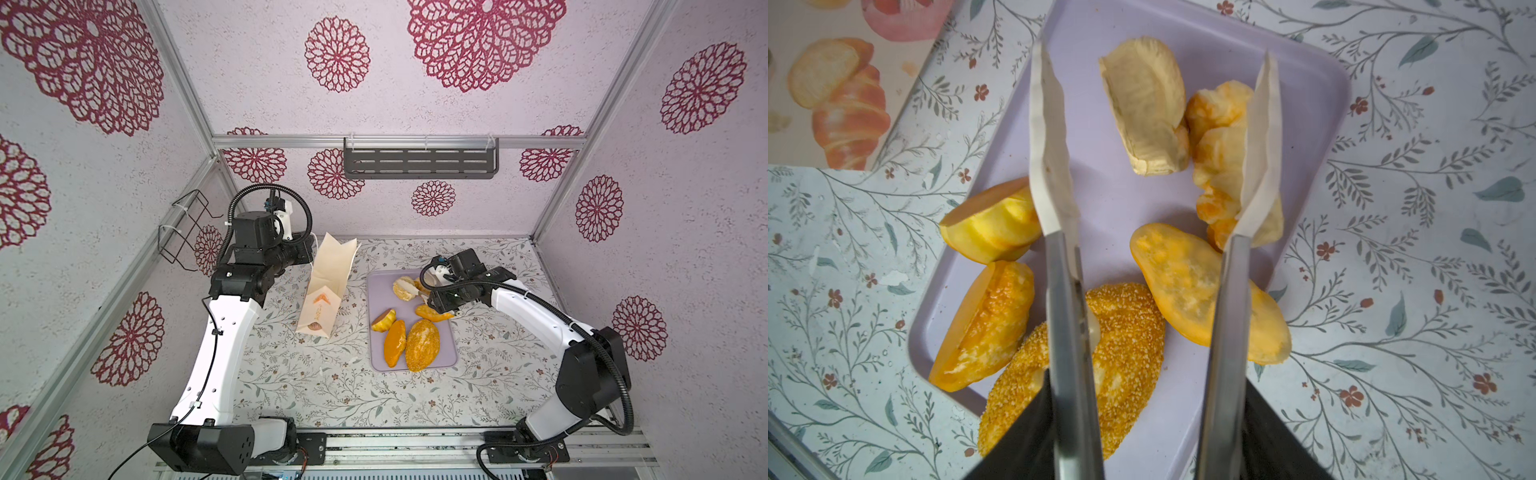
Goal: Place the fake bread into the paper bag
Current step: 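Lower the tongs onto the pale bun at the tray's far end and pinch it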
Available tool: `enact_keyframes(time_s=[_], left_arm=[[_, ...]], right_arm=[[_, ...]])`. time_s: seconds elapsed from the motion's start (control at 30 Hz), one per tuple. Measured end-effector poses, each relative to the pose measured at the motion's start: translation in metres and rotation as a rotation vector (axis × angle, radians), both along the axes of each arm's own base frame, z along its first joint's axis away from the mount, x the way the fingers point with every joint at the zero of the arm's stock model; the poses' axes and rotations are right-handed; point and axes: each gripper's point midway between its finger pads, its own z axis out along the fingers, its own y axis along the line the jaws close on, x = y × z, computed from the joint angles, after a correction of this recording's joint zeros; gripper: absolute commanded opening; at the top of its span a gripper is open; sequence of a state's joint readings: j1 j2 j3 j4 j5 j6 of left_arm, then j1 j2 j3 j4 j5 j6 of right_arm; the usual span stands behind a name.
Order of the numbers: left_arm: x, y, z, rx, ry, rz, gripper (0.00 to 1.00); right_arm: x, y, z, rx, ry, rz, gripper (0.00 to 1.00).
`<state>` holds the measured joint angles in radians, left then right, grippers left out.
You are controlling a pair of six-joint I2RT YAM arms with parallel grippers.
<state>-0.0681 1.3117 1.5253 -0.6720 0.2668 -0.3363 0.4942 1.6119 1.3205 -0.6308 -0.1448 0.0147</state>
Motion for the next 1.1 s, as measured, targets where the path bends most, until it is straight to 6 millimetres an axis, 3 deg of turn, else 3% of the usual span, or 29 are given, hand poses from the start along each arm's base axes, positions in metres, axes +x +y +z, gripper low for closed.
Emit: enact_keyframes(time_s=[0.47,0.77,1.1], left_arm=[[0.002,-0.001,0.002,0.007,0.001,0.006,0.0],[0.002,-0.003,0.002,0.008,0.006,0.002,0.0],[0.001,-0.005,0.001,0.009,0.012,-0.002,0.0]], right_arm=[[0.005,0.013,-0.015,-0.066,0.017,0.035,0.56],[0.004,0.022,-0.034,-0.107,0.045,0.057,0.46],[0.004,0.026,-0.039,-0.117,0.05,0.063,0.42]])
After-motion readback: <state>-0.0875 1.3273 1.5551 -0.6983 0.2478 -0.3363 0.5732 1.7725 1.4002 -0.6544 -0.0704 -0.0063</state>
